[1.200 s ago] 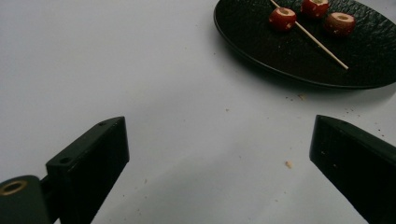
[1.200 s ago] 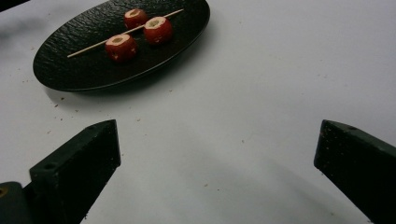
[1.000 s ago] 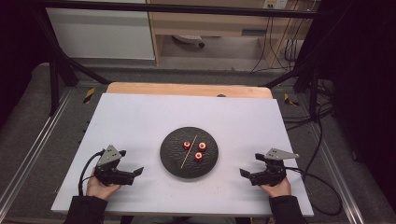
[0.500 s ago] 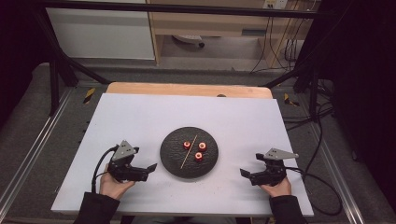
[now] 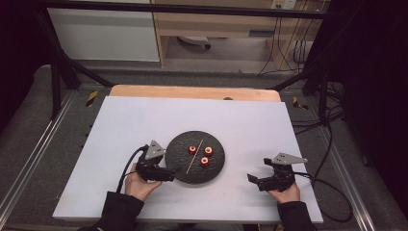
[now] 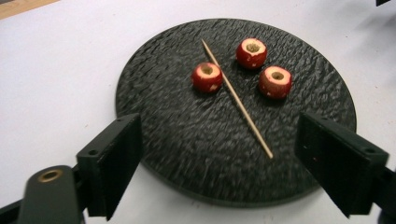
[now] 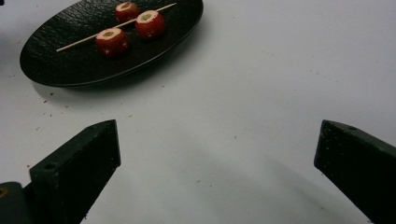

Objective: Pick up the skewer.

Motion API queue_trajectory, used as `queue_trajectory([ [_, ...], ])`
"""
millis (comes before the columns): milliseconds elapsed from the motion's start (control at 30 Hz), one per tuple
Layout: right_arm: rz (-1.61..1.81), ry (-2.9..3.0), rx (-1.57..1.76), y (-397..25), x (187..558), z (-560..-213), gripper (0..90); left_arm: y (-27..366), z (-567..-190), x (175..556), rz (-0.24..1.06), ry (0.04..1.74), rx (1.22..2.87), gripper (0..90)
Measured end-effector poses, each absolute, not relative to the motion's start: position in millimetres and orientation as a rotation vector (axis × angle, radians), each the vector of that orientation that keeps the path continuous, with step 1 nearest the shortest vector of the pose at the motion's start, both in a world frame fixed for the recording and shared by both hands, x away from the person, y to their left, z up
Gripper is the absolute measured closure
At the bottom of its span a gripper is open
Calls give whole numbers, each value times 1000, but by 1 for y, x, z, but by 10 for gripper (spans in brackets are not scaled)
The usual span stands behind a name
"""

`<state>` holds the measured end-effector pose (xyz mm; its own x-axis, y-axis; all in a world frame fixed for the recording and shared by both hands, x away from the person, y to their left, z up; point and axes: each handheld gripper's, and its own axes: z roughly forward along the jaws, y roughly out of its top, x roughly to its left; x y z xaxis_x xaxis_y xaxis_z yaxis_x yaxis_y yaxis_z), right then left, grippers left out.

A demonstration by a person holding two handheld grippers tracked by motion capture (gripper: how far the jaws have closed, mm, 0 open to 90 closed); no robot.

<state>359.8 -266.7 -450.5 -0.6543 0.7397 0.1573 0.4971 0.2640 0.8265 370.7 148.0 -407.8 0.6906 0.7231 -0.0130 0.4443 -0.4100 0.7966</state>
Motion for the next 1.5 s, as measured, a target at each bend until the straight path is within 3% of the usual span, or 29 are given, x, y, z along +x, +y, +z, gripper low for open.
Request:
queue_trajectory([
  [233, 1334, 2278, 1142, -266, 360, -451, 10, 127, -414, 377, 418, 908, 2079, 255],
  [933, 1329, 2278, 1141, -266, 360, -451, 10, 90, -439, 386, 405, 1006, 2161, 696],
  [1133, 1326, 2278, 1137, -266, 360, -451, 10, 87, -441, 384, 416, 1020, 2145, 785],
  [1500, 1321, 2279, 1134, -265, 360, -451, 10, 85, -444, 383, 441, 1061, 2121, 871],
])
